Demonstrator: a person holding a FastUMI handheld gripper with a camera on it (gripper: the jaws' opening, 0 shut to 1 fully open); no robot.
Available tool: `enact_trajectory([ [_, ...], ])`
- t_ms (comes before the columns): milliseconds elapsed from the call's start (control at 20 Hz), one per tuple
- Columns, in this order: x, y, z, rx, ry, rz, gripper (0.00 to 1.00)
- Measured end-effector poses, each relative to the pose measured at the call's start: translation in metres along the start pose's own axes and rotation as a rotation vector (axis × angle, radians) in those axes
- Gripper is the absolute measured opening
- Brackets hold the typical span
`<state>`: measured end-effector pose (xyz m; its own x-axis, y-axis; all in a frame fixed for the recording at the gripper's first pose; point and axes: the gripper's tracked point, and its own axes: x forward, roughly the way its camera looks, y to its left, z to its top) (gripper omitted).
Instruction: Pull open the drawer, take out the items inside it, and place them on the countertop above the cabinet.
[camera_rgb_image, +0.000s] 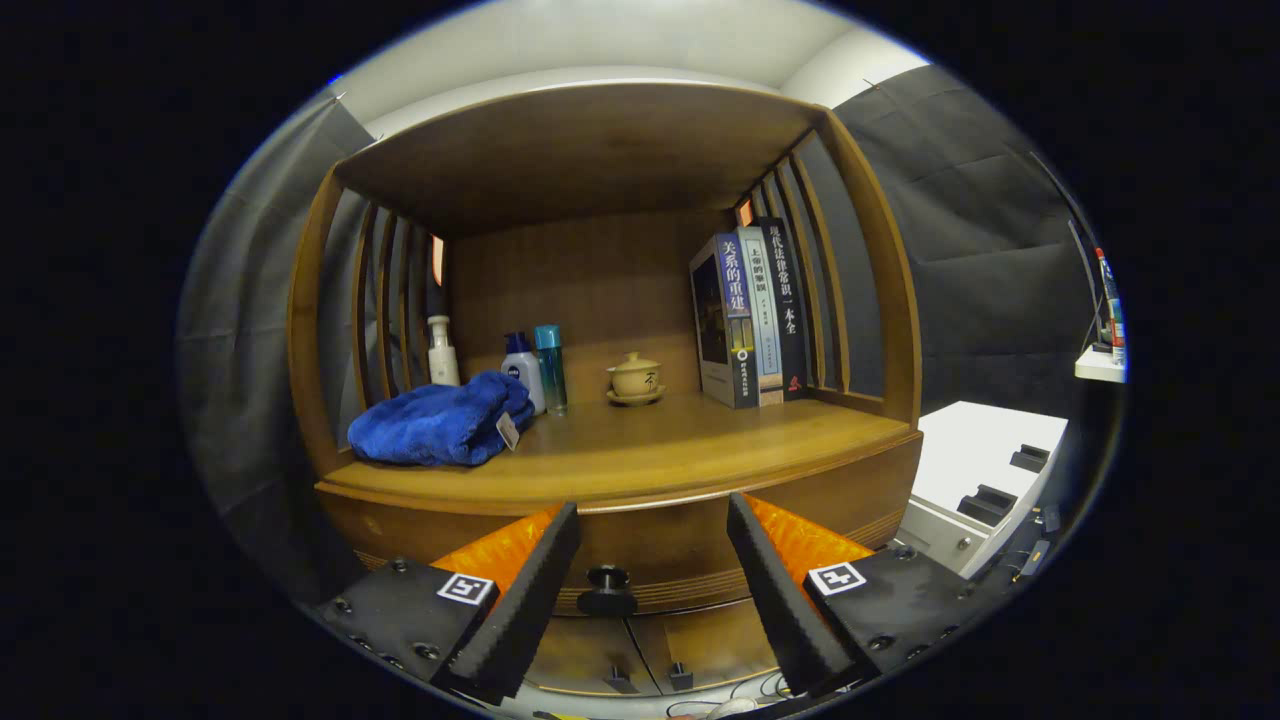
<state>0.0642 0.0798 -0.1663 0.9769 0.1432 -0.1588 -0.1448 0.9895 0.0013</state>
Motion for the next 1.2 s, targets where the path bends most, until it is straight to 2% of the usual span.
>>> enact_trajectory([
  [400, 0.018, 0.008, -0.038, -0.051, 0.055, 0.024, 0.98],
  [700, 0.031, 0.007, -0.066, -0.041, 0.112, 0.041, 1.00],
  [1000, 0.034, 0.026, -0.079, -0.033, 0.139, 0.094, 0.78],
  [1200, 0.034, 0.025, -0.080, -0.046, 0.149, 0.074, 0.52],
])
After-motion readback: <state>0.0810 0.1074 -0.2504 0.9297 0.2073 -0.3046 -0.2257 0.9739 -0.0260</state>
